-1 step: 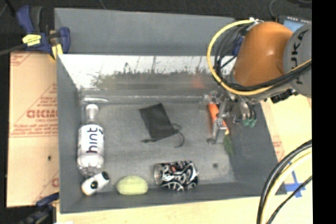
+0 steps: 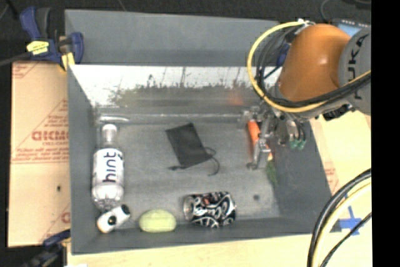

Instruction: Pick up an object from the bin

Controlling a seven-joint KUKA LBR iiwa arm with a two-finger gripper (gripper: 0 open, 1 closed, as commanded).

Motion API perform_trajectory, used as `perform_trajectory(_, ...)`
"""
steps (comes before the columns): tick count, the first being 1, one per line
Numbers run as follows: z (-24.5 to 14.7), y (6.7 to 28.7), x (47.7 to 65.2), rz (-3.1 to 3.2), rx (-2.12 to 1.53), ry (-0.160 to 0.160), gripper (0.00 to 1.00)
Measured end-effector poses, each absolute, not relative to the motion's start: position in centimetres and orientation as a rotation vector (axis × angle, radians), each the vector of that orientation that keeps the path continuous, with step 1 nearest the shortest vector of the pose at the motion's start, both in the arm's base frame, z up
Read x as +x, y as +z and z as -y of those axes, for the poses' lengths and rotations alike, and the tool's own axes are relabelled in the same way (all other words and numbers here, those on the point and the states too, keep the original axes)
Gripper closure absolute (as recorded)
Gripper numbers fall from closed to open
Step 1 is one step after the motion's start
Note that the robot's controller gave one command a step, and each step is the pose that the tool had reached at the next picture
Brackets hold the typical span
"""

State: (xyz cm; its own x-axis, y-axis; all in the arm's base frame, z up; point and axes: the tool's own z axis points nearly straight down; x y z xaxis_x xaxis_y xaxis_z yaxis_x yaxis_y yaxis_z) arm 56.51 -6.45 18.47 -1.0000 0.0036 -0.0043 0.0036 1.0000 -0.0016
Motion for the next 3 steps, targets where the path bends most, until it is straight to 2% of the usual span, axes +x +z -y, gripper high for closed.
perform_trajectory(1,3.0,13.3,58.0,-3.132,-0.147,-0.003,0.00)
perform_trajectory(2,-0.4,13.1,59.0,-3.139,-0.116,0.000,0.00)
perform_trajectory(3,-1.2,13.8,59.5,-3.122,-0.266,-0.005,0.00)
